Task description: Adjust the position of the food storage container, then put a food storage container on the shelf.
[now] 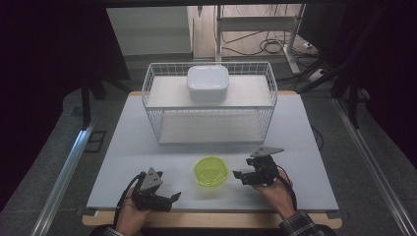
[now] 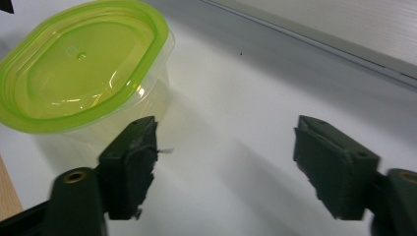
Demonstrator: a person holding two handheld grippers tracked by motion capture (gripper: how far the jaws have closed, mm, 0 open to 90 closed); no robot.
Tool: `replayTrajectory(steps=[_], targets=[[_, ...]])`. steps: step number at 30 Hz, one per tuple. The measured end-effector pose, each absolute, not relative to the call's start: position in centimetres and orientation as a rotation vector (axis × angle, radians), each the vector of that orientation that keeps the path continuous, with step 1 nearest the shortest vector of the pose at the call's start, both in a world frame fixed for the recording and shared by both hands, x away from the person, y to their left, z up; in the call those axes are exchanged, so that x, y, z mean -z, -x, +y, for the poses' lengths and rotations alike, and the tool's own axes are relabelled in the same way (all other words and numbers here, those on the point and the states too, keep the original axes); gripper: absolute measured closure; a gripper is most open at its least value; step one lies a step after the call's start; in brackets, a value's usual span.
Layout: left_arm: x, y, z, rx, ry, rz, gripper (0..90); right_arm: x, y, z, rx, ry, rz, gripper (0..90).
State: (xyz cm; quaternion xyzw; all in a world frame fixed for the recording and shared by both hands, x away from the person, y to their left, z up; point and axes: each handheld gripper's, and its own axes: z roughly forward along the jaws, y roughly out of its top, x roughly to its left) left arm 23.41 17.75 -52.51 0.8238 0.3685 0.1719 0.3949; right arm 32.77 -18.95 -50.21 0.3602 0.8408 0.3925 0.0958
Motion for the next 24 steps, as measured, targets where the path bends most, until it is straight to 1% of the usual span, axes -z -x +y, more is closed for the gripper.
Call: replayTrajectory(steps=[2, 5, 6, 7, 8, 9, 19, 24], targets=[[52.55, -23.3, 18.02, -0.441, -2.086, 0.94, 4.5, 50.2, -32.51, -19.05, -1.162, -1.066, 2.482, 18.8], [52.56, -23.21, 18.23, -0.44, -2.08, 0.943, 4.4, 50.24, -32.17, -19.19, -1.187, -1.073, 2.473, 14.5], [52.55, -23.18, 18.28, -0.437, -2.076, 0.946, 4.4, 50.24, -32.17, -19.19, -1.187, -1.073, 2.473, 14.5], [52.54, -23.16, 18.31, -0.439, -2.074, 0.945, 4.4, 50.28, -32.03, -19.25, -1.197, -1.074, 2.474, 11.7], [52.54, -23.16, 18.31, -0.439, -2.074, 0.945, 4.4, 50.28, -32.03, -19.25, -1.197, -1.074, 2.474, 11.7], [52.53, -23.15, 18.28, -0.441, -2.076, 0.943, 4.4, 50.34, -32.0, -19.29, -1.198, -1.056, 2.476, 8.8], [52.62, -23.18, 18.13, -0.442, -2.082, 0.934, 4.2, 49.86, -31.75, -19.11, -1.207, -1.02, 2.482, 2.7], [52.68, -23.19, 18.0, -0.438, -2.09, 0.929, 4.2, 49.39, -31.83, -18.85, -1.204, -1.07, 2.484, 1.6]])
